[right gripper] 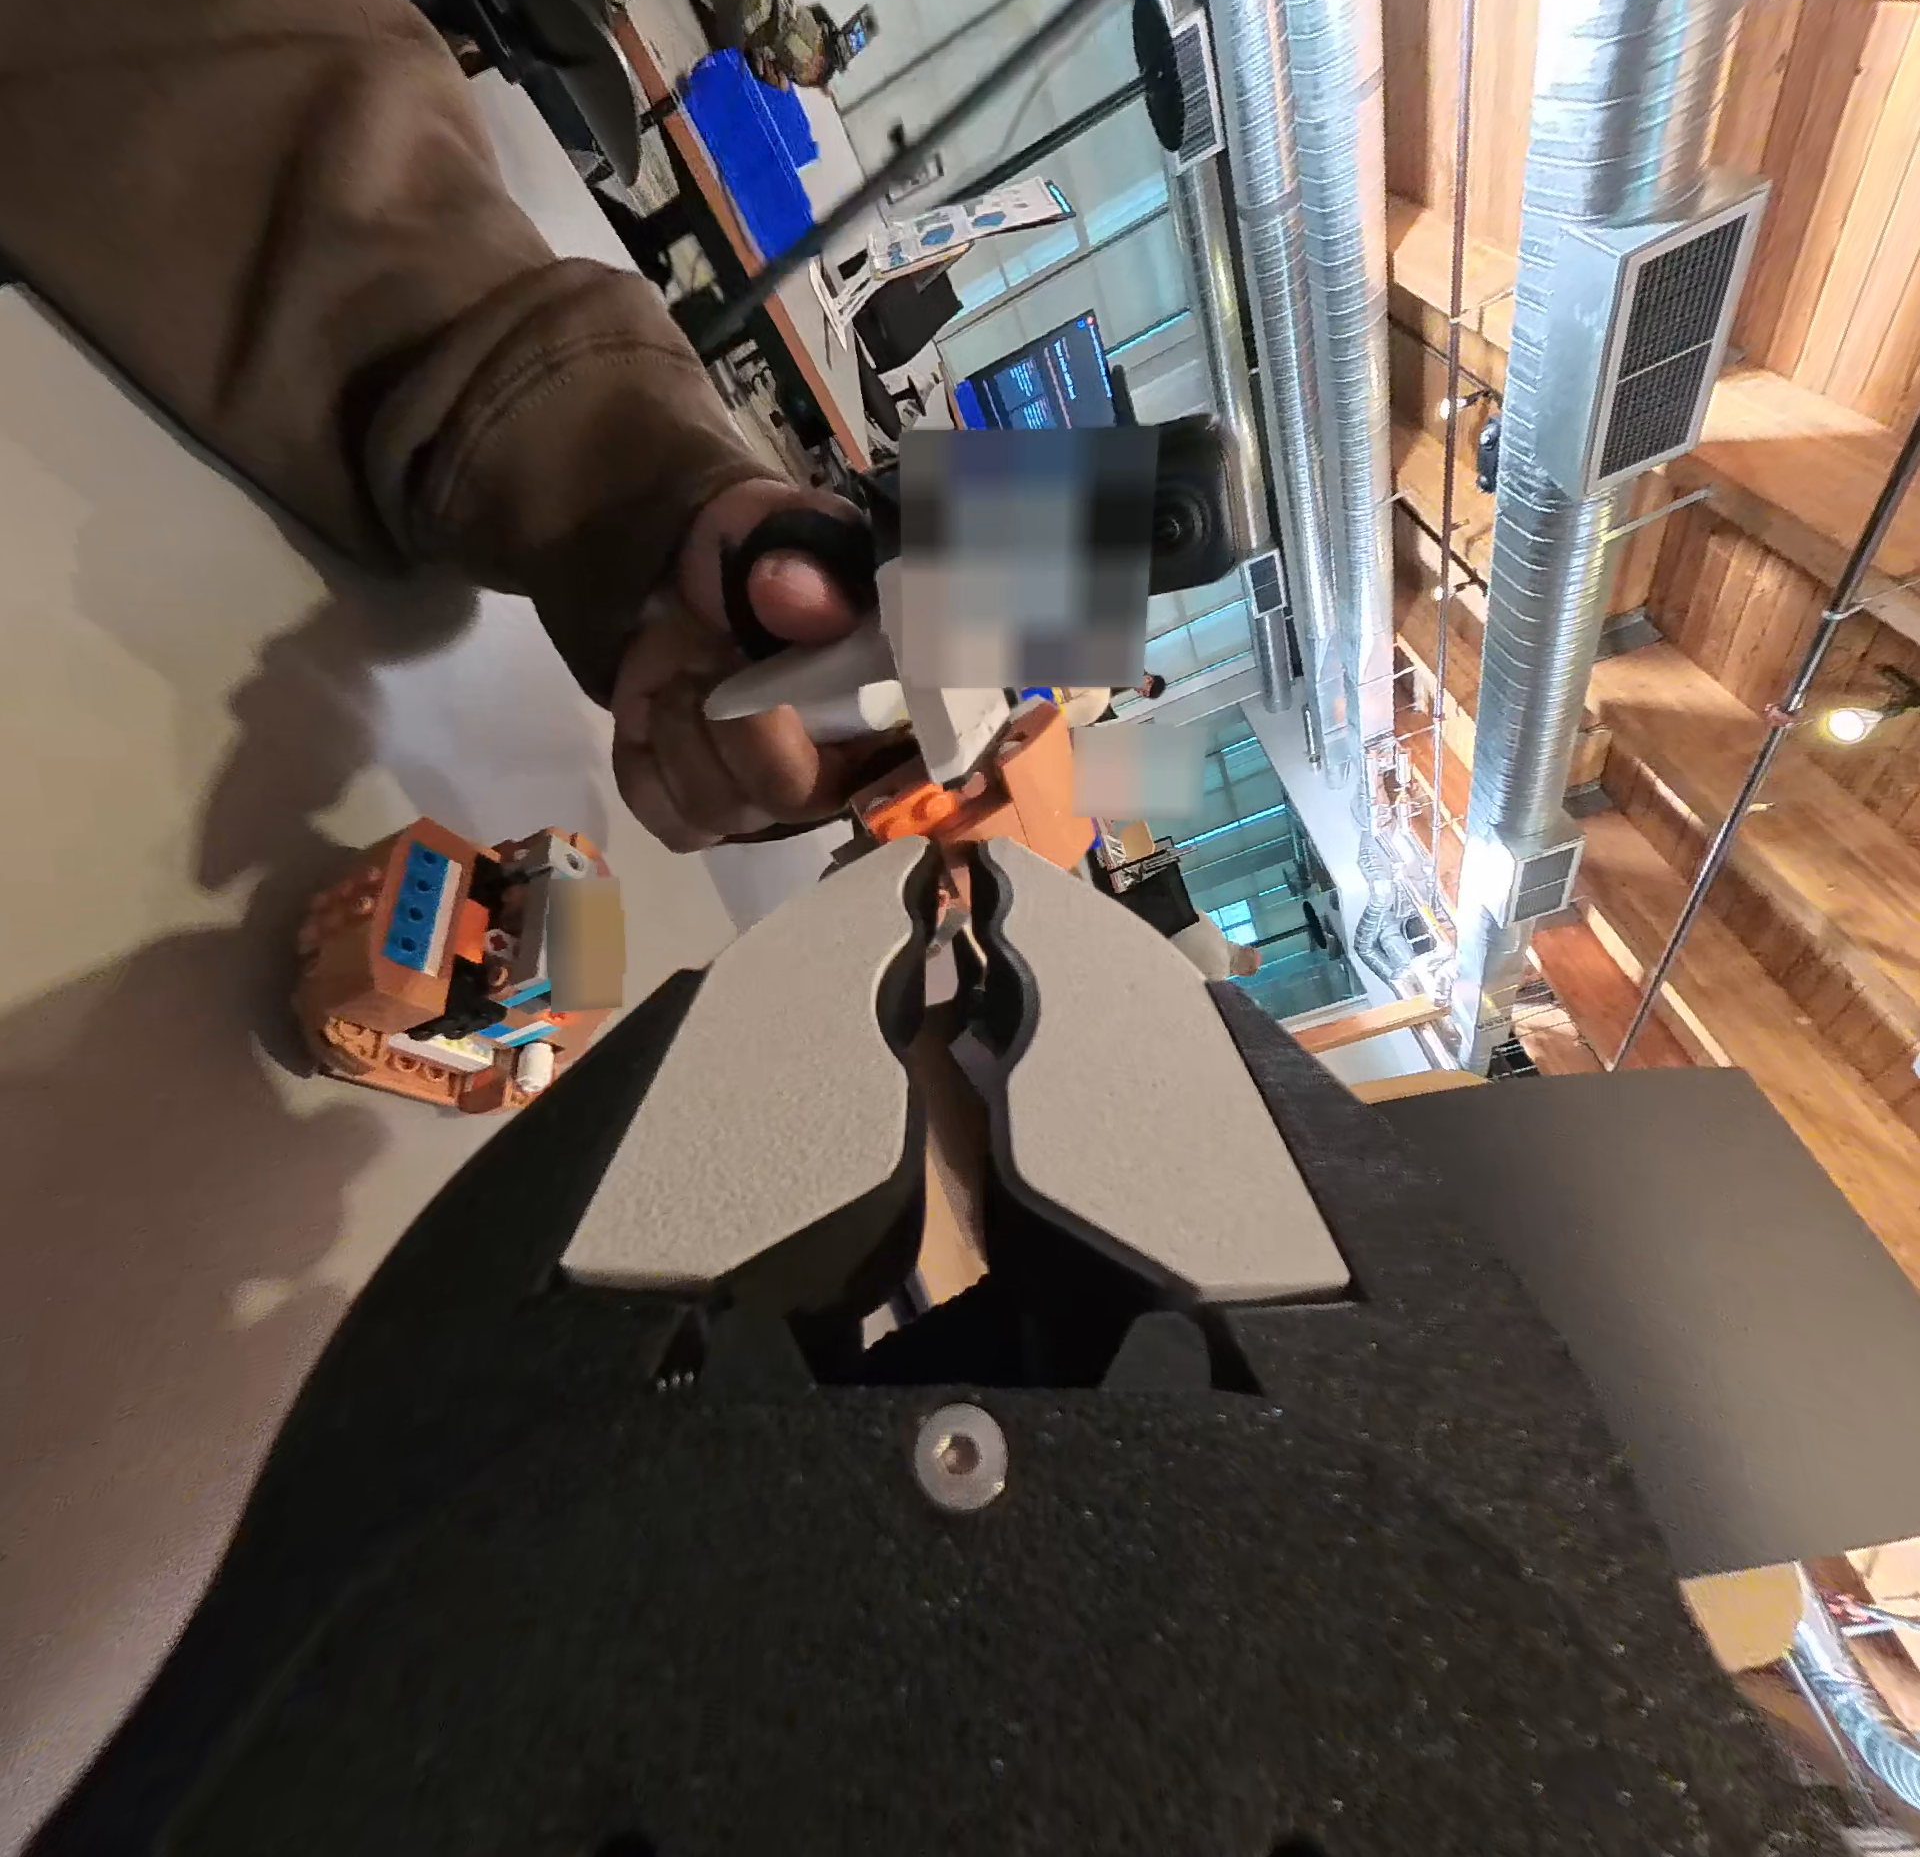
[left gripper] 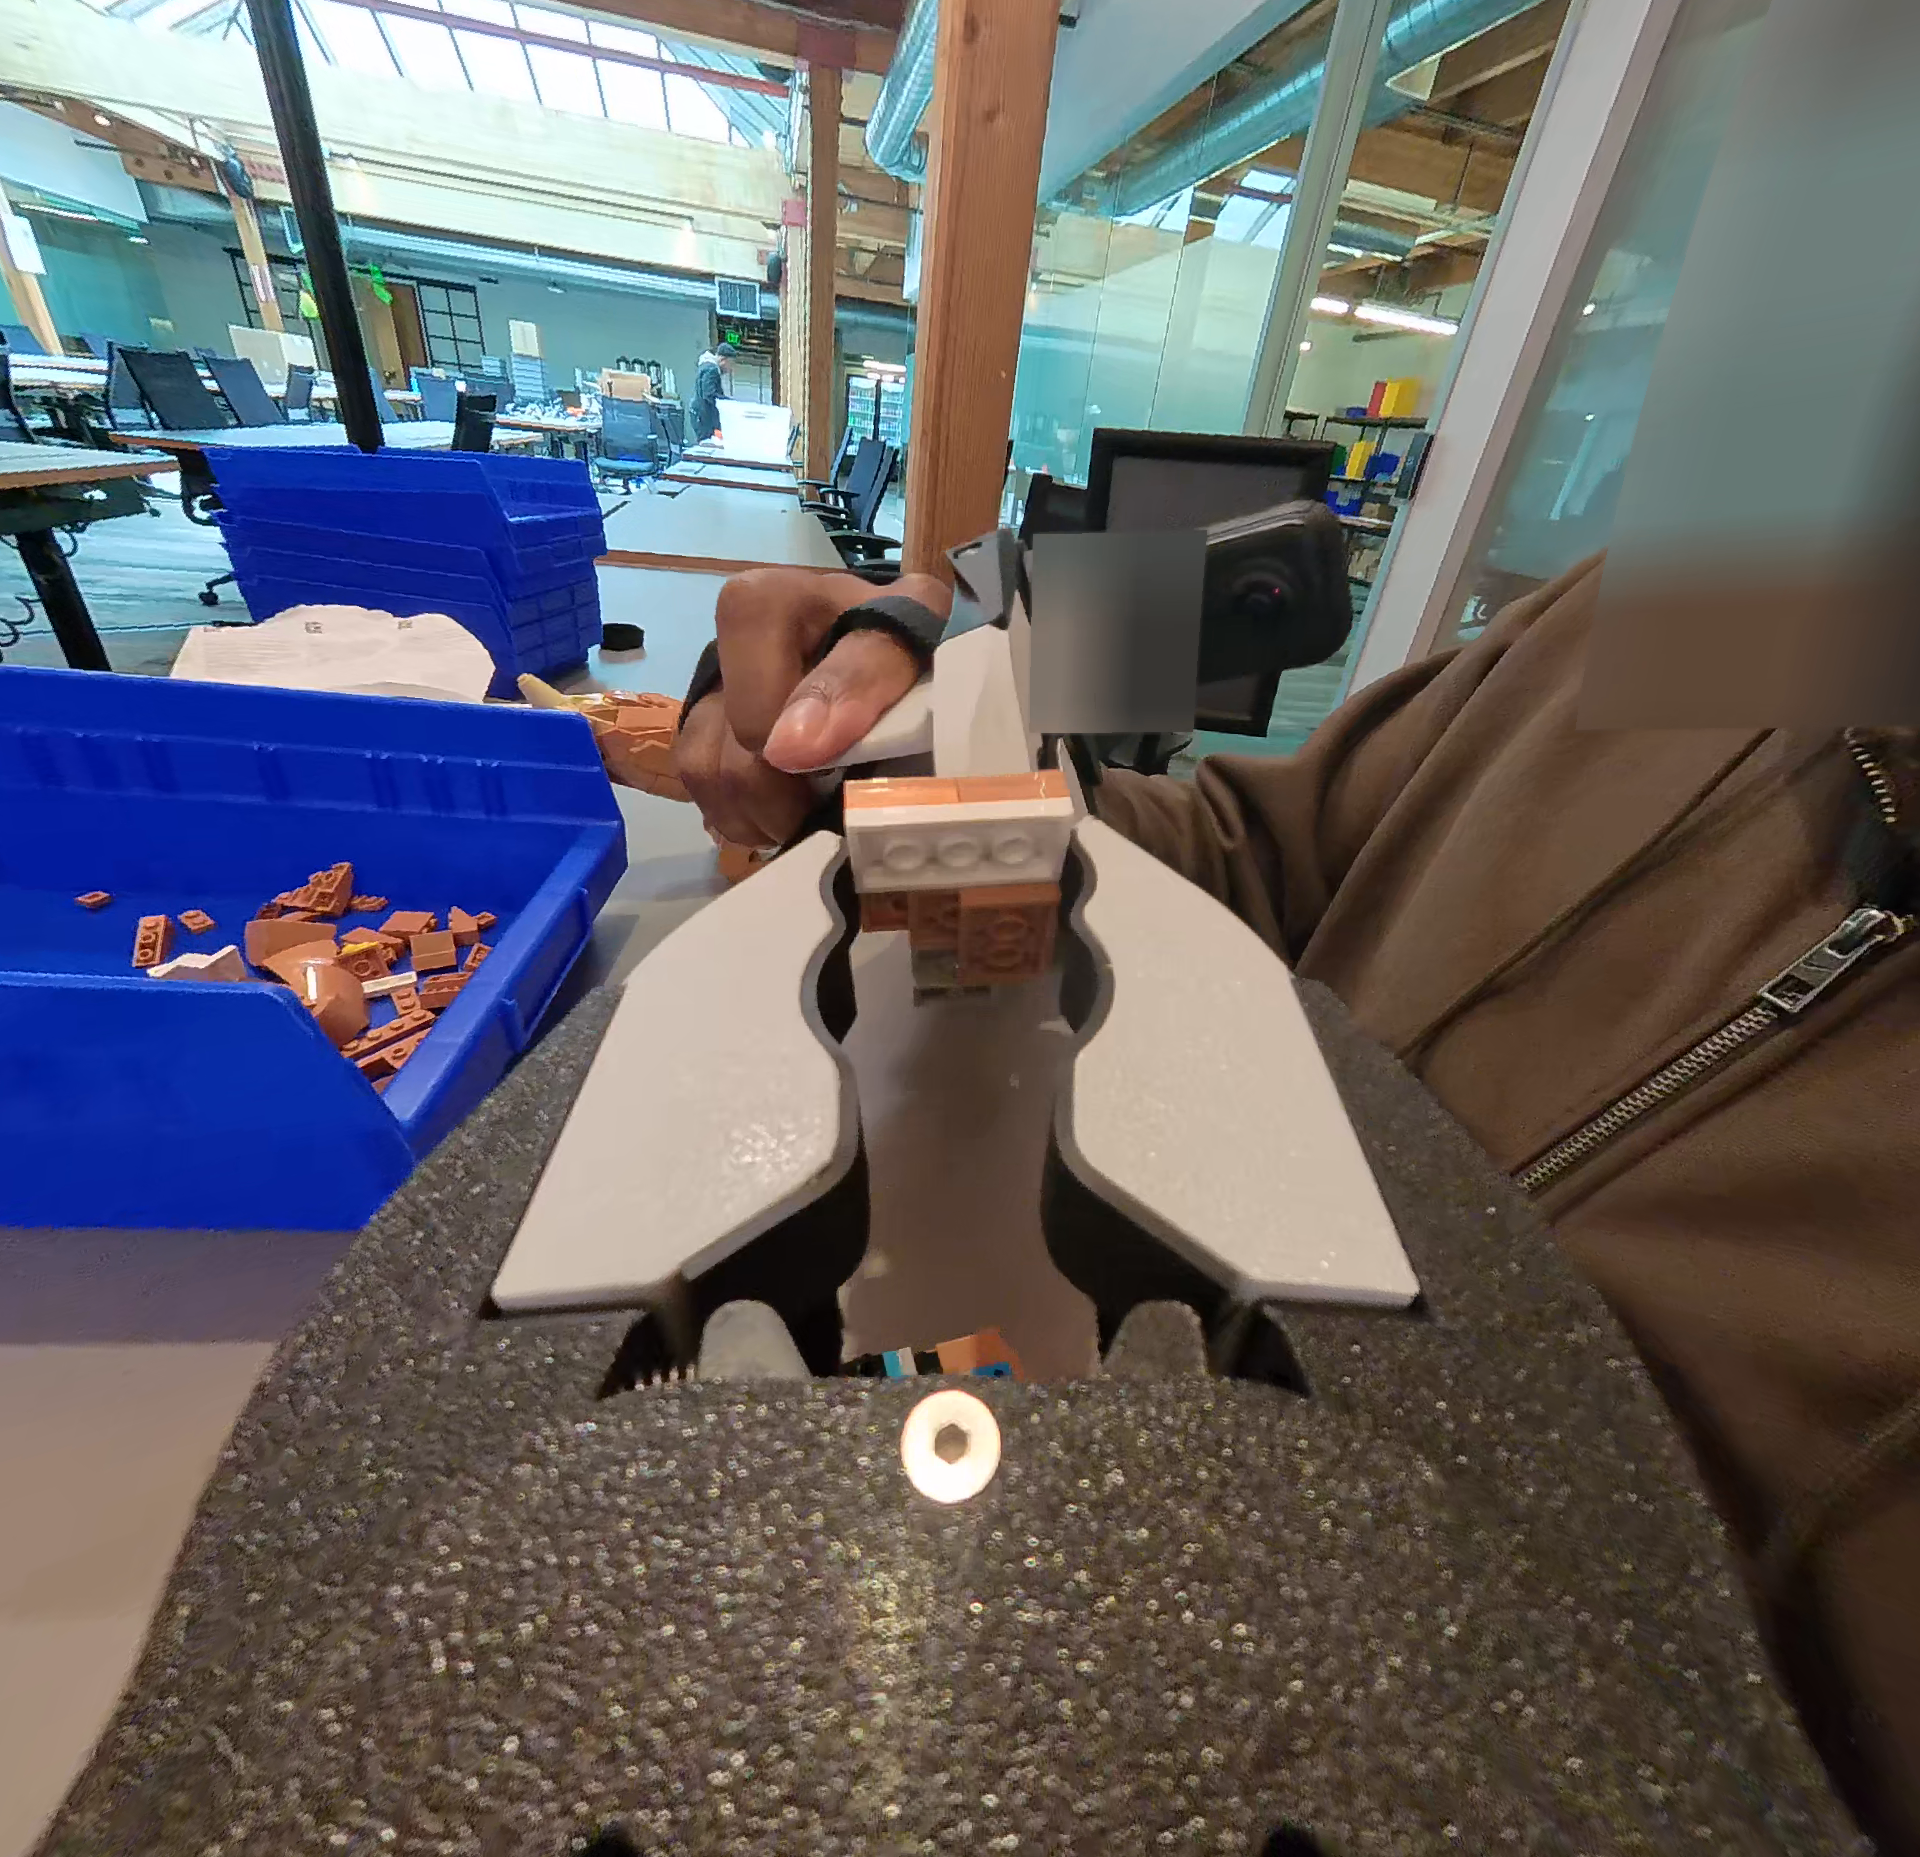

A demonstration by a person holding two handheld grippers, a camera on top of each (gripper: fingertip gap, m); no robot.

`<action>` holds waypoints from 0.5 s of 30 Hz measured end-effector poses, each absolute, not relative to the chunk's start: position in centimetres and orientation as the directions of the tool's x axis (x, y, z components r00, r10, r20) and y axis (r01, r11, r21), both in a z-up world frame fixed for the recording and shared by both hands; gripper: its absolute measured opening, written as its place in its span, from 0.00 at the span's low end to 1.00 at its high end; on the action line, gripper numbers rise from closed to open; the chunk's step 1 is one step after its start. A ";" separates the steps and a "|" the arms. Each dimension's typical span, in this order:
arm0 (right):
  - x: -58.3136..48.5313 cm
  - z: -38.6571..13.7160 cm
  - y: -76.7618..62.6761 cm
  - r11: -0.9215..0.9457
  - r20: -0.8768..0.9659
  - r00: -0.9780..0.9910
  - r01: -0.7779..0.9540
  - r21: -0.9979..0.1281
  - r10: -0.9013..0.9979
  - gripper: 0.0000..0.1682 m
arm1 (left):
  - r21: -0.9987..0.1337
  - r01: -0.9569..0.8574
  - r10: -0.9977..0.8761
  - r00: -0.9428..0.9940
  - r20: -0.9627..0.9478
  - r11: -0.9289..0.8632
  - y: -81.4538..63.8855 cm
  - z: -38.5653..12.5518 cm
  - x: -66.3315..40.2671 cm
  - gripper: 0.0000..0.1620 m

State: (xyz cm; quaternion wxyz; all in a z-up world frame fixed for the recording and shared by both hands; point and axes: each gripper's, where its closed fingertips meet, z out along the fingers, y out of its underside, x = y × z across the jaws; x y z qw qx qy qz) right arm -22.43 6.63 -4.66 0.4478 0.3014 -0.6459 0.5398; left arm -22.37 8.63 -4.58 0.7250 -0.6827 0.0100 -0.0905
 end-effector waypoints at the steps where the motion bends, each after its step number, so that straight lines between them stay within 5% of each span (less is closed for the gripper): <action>1: -22.4 -4.6 6.6 0.233 0.901 -0.425 -0.870 -0.434 0.093 0.02 | -0.992 0.117 -0.146 0.983 0.108 0.054 8.6 -4.6 -22.3 0.23; 12: -22.5 -1.9 7.6 0.088 0.783 -0.593 -0.784 -0.614 0.188 0.00 | -0.999 0.035 -0.140 0.989 0.035 -0.006 9.2 -5.6 -21.8 0.23; 15: -23.1 -2.5 8.0 0.141 0.809 -0.561 -0.799 -0.585 0.179 0.00 | -0.999 0.052 -0.167 0.985 0.052 -0.004 10.4 -6.1 -21.2 0.23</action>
